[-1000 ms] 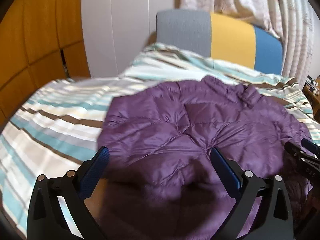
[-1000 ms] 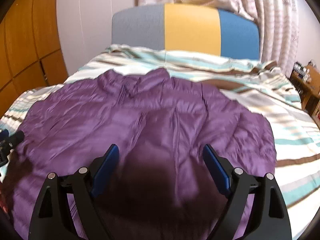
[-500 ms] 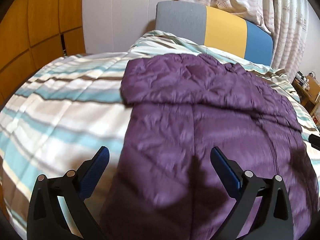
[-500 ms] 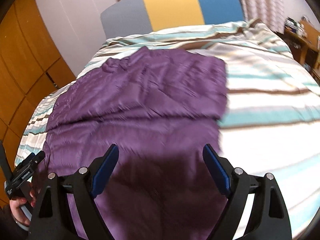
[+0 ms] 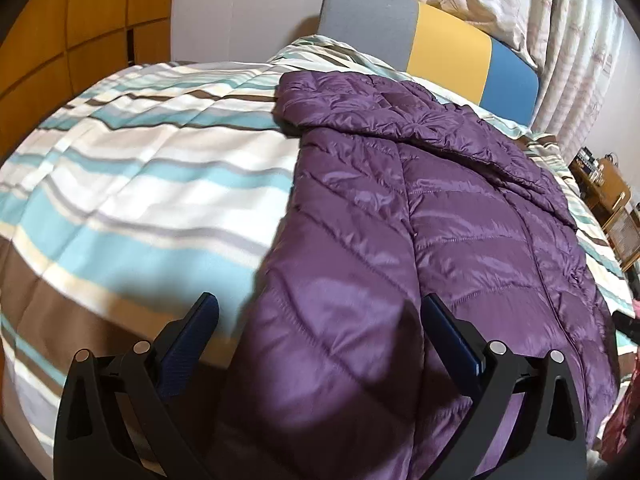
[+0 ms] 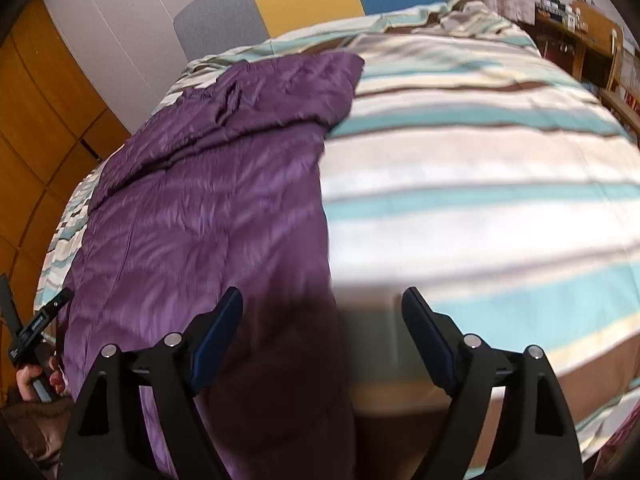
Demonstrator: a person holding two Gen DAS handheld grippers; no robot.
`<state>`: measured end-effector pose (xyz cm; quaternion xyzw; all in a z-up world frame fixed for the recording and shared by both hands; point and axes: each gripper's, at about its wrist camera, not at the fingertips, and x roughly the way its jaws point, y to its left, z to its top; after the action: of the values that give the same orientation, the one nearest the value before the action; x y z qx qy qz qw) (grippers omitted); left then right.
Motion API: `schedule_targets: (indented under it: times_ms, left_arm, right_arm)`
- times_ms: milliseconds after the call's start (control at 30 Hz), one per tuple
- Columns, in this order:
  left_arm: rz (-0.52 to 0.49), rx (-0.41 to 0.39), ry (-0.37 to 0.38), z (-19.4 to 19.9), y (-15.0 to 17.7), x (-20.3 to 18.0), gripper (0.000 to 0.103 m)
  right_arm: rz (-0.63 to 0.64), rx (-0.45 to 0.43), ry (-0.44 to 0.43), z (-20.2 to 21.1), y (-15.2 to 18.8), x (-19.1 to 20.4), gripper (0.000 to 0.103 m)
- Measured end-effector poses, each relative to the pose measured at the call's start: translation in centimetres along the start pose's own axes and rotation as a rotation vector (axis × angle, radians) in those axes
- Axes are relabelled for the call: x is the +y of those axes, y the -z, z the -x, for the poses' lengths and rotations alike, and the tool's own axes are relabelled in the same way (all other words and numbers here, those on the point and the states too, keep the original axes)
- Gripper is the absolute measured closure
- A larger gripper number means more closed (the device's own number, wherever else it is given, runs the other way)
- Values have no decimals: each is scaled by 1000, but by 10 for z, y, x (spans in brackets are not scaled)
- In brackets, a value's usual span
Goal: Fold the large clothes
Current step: 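Release the folded jacket and withdraw both tools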
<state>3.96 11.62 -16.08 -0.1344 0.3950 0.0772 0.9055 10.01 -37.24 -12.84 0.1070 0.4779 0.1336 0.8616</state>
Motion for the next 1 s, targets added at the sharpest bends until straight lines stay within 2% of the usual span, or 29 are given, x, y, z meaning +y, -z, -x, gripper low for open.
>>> schedule_targets:
  times_ms: [167, 400, 567, 600, 700, 800, 833, 933, 1000]
  left_arm:
    - [2, 15, 26, 9, 9, 4, 7]
    - [-61, 44, 47, 20, 28, 2, 17]
    - [-77, 55, 75, 25, 37, -1, 20]
    - [-80, 56, 80, 25, 39, -2, 23]
    - [-92, 69, 95, 25, 42, -8, 38]
    - [-122, 83, 133, 26, 42, -17, 65]
    - [-135, 78, 134, 27, 42, -21, 75]
    - [-177, 46, 123, 34, 42, -30, 87]
    - [-160, 33, 136, 37, 38, -29, 89]
  right_arm:
    - [4, 25, -13, 9, 23, -7, 25]
    - [63, 55, -25, 19, 46, -5, 28]
    - [120, 75, -58, 19, 55, 8, 41]
    - [135, 78, -74, 18, 57, 11, 42]
    - [171, 69, -104, 13, 62, 20, 53]
    - [189, 46, -110, 12, 63, 26, 65]
    - [183, 42, -123, 11, 62, 28, 73]
    - [149, 29, -161, 11, 57, 28, 84]
    - [144, 16, -173, 12, 53, 30, 87]
